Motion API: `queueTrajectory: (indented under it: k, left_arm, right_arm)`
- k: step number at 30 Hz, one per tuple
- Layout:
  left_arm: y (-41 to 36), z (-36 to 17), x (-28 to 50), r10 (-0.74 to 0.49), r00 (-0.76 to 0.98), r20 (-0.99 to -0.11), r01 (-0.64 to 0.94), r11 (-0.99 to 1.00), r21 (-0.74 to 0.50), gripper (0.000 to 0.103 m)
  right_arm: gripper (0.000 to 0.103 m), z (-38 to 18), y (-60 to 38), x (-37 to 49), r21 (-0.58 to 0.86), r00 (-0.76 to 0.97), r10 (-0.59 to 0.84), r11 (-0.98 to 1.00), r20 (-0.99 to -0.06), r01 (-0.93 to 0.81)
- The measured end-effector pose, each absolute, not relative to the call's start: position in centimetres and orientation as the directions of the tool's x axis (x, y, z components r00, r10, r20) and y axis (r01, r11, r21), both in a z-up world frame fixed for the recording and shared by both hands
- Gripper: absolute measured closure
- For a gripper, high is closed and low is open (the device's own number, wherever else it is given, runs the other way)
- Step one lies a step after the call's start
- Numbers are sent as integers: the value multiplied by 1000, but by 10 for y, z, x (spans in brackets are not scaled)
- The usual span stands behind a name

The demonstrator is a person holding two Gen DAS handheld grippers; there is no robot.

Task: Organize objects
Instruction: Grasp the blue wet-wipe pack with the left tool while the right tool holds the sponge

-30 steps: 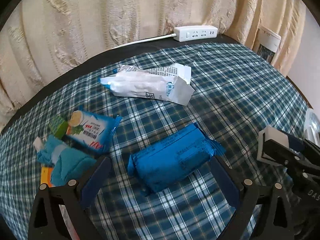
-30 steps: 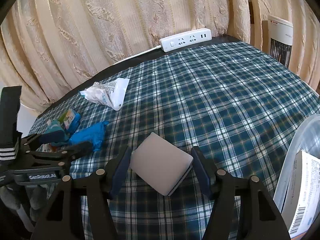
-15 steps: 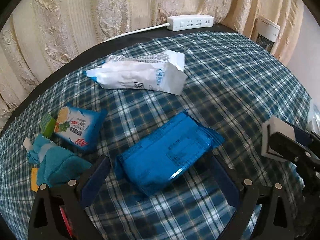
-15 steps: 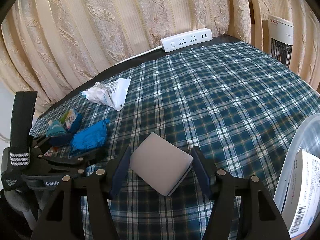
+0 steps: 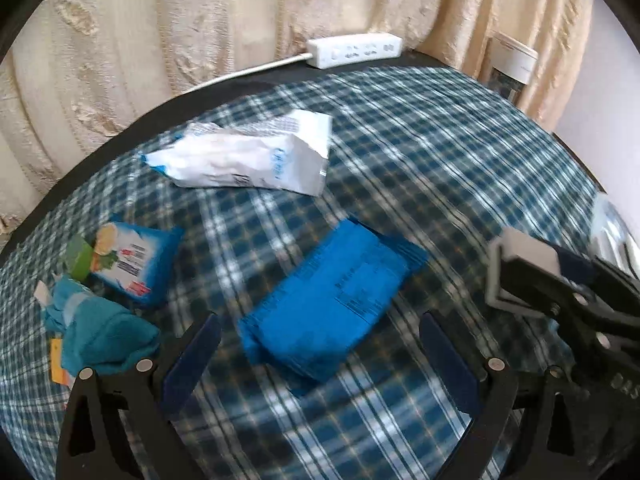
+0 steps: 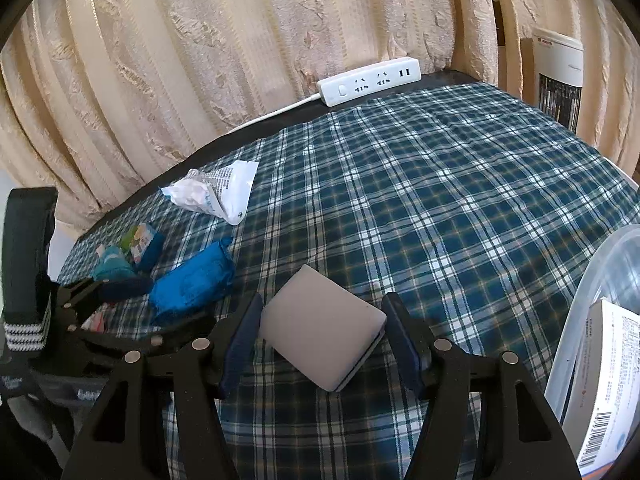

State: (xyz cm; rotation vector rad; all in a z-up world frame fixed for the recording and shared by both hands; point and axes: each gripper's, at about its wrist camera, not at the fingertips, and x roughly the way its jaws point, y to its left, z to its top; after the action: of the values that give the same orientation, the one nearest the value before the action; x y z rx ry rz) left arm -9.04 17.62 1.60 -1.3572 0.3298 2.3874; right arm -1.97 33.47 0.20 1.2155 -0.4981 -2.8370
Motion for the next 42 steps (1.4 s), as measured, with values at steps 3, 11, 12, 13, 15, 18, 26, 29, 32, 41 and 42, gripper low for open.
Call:
queueTrajectory:
  k: [3,11,12,13,15,18,26,29,32,41,42]
  left_arm:
    - [173,15,-96,202,-468,-861,-413,-911,11,2]
    - [179,8,-96,166,-504,-847,-413,-908,68,5]
    - [180,9,-97,171,-505,-846,-417,-906,65,7]
    - [180,10,-97,175,-504,-846,-422,-904,64,10]
    - [182,11,-95,182,-503,-845,-433,-899,64,16]
    - [186,13,-91,192,-504,-842,-452,-890,67,26]
    - [187,16,-83,192,-504,-842,-449,-891,66,46]
    - [183,17,-81,194,-500,-844,-434,-900,50,48]
    - [179,18,-78,191,-500,-845,-417,-908,42,50]
    - [169,22,-64,187,-502,-844,-382,-924,22,53]
    - [169,21,-63,185,-502,-845,-379,-925,23,53]
  right_arm:
    - [40,2,335,-20,295,-697,-137,-949,-704,-110]
    - [40,2,338,-21,301,-698,-139,-946,-703,-116]
    - [40,2,338,-21,301,-698,-138,-947,-703,-116]
    - [40,1,338,-21,301,-698,-138,-946,-703,-116]
    - [40,1,338,-21,302,-698,-138,-946,-703,-117]
    - [40,1,339,-21,304,-700,-138,-945,-701,-118]
    - [40,1,341,-20,307,-703,-139,-944,-698,-118]
    - [40,2,342,-19,309,-705,-138,-944,-696,-120]
    - [40,2,342,-19,308,-705,-139,-944,-695,-118]
    - [40,2,342,-18,310,-708,-140,-944,-692,-116]
    - [40,2,342,-18,310,-708,-141,-944,-692,-116]
